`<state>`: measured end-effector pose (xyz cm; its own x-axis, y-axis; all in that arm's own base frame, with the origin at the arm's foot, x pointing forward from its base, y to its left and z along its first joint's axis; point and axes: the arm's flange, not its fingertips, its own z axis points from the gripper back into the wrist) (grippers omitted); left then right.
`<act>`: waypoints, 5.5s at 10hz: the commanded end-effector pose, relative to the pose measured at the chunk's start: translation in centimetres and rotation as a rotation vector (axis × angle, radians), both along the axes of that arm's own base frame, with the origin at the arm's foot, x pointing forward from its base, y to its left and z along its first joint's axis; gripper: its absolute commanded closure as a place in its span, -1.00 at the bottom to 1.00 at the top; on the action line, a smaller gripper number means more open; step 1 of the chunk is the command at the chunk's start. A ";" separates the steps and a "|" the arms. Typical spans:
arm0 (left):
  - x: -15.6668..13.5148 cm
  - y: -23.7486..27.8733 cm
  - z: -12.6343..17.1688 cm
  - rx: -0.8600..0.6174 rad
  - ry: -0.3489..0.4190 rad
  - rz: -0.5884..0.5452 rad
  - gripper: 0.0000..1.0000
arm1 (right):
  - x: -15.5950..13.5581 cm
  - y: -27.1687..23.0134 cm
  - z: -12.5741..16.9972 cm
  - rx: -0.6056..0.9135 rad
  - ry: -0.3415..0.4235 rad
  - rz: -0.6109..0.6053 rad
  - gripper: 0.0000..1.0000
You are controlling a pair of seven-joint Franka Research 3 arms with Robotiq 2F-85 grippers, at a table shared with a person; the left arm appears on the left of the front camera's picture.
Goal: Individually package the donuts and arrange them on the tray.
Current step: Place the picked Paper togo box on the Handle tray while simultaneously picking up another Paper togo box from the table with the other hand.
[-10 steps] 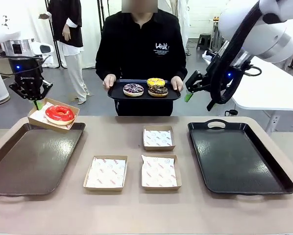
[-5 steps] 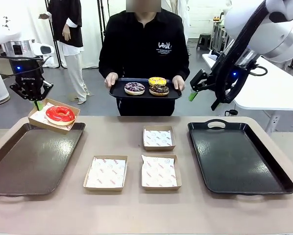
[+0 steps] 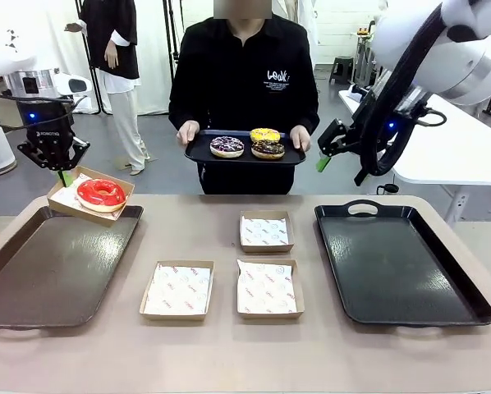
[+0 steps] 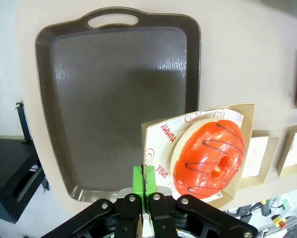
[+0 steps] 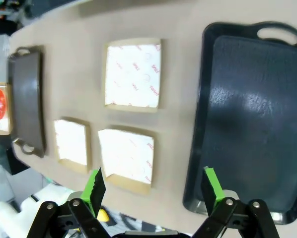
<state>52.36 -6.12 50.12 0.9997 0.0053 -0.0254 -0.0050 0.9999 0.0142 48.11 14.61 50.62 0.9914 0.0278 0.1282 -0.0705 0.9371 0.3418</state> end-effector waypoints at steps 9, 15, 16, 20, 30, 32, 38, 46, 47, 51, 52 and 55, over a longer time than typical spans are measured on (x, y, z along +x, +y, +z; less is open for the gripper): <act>1.8 5.2 -3.2 -0.009 -0.034 -0.008 0.98 | 8.2 11.6 -11.7 -0.222 -0.148 -0.041 -1.00; 1.8 5.2 -3.2 -0.009 -0.034 -0.008 0.98 | 8.1 11.4 -13.8 -0.236 -0.120 0.005 -1.00; 1.8 5.2 -3.2 -0.009 -0.034 -0.008 0.98 | 8.1 11.4 -13.8 -0.236 -0.120 0.005 -1.00; 2.0 5.3 -3.6 -0.009 -0.033 -0.013 0.98 | 8.1 11.2 -14.8 -0.243 -0.097 -0.022 -1.00; 3.9 5.6 -7.8 -0.037 0.004 0.014 0.98 | 9.5 13.3 -19.5 -0.294 -0.032 -0.024 -1.00; 4.4 5.4 -8.8 -0.041 -0.002 0.012 0.98 | 9.7 13.3 -19.7 -0.293 -0.030 -0.026 -1.00; 6.3 5.4 -10.9 -0.058 0.007 0.003 0.98 | 9.8 13.2 -20.0 -0.291 -0.030 -0.025 -1.00; 7.8 5.1 -12.9 -0.019 -0.004 0.025 0.98 | 9.7 13.3 -20.0 -0.293 -0.034 -0.025 -1.00; 7.8 5.0 -13.1 -0.001 -0.005 0.032 0.98 | 9.6 13.4 -20.0 -0.292 -0.035 -0.024 -1.00; 7.9 4.6 -13.6 0.021 -0.005 0.036 0.98 | 9.5 13.3 -19.9 -0.292 -0.038 -0.022 -1.00; 7.9 4.6 -13.7 0.026 -0.002 0.035 0.98 | 9.5 13.2 -19.9 -0.293 -0.039 -0.019 -1.00; 7.9 4.8 -13.4 0.018 -0.004 0.029 -1.00 | 9.4 13.2 -19.8 -0.291 -0.043 -0.009 0.62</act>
<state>59.89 -1.34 36.48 0.9991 0.0200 -0.0378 -0.0198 0.9998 0.0062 57.26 27.45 30.75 0.9868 0.0705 0.1457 -0.0827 0.9934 0.0795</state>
